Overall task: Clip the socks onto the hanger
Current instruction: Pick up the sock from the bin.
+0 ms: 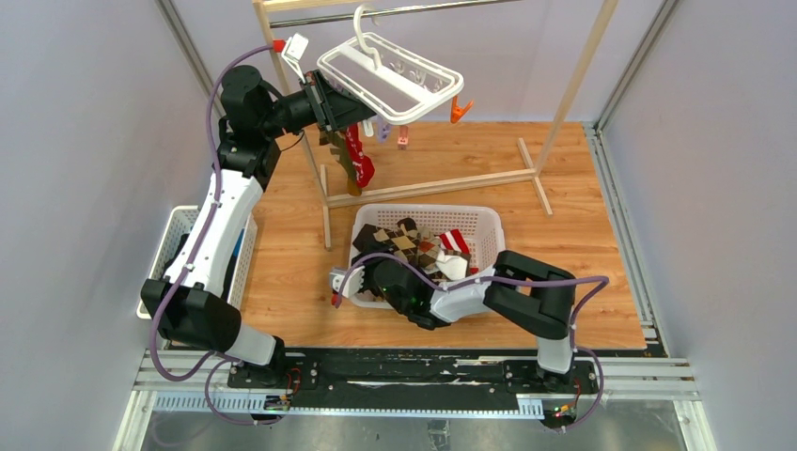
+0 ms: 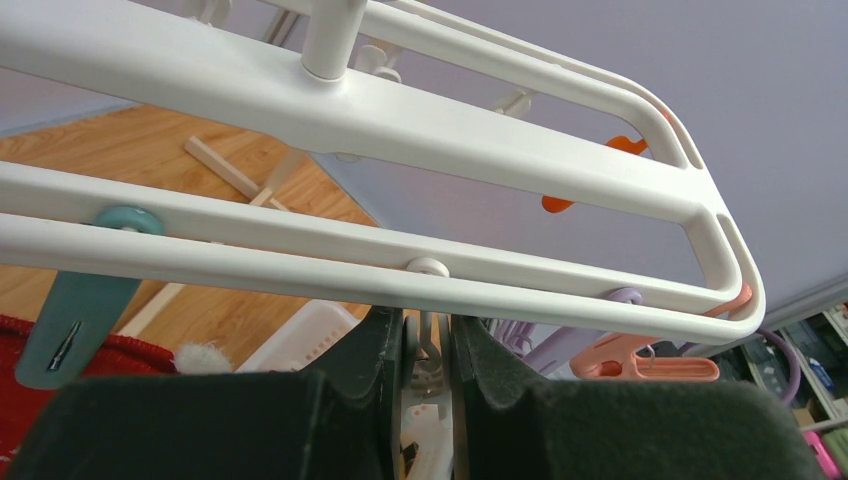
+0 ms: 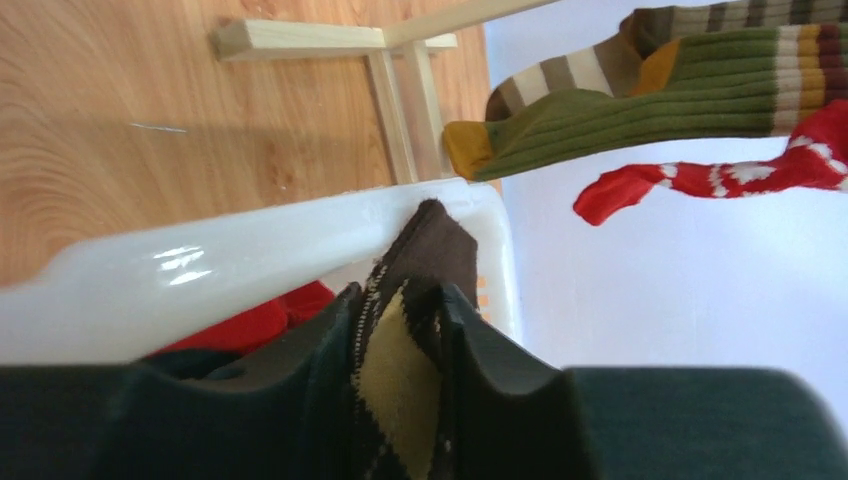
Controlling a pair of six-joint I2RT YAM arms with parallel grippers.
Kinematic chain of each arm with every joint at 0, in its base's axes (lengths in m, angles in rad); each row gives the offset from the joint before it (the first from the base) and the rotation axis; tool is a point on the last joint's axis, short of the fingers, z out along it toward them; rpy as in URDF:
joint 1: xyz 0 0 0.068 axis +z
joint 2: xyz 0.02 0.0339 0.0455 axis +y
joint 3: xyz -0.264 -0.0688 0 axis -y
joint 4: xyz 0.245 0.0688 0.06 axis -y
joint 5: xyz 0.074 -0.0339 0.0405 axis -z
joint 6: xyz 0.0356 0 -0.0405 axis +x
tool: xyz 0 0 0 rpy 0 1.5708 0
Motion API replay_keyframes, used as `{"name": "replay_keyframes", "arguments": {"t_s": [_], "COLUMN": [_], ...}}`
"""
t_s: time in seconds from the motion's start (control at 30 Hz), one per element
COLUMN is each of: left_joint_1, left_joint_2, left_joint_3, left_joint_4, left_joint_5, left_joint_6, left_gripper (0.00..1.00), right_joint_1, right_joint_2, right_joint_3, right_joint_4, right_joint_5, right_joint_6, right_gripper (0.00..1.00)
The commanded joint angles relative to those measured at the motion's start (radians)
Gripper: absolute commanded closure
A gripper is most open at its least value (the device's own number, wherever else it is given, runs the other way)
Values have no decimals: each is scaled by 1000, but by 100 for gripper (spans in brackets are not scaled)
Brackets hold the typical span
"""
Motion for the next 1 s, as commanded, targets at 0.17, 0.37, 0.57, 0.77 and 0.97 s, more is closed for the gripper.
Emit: {"name": "replay_keyframes", "arguments": {"t_s": [0.17,0.37,0.57,0.77,0.97], "left_joint_1": [9,9,9,10,10], "left_joint_2": [-19,-19,-21,-22,-24], "left_joint_3": [-16,-18,-18,-24,-29], "left_joint_4": [-33,-33,-28,-24,33], "left_joint_5": [53,55,60,65,76], "left_joint_6": [-11,-13,-17,-25,-63], "left_gripper": [100,100,100,100,100], "right_joint_1": [16,14,-37,-212,-374], "right_joint_2": [71,-45,-373,-621,-662], "right_joint_3": [93,70,-2,-6,-19], "right_joint_4": [226,305,-22,-239,-81], "right_joint_5": [165,217,8,-462,-718], "right_joint_6": [-93,-13,460,902,1287], "right_gripper": [100,100,100,100,100]}}
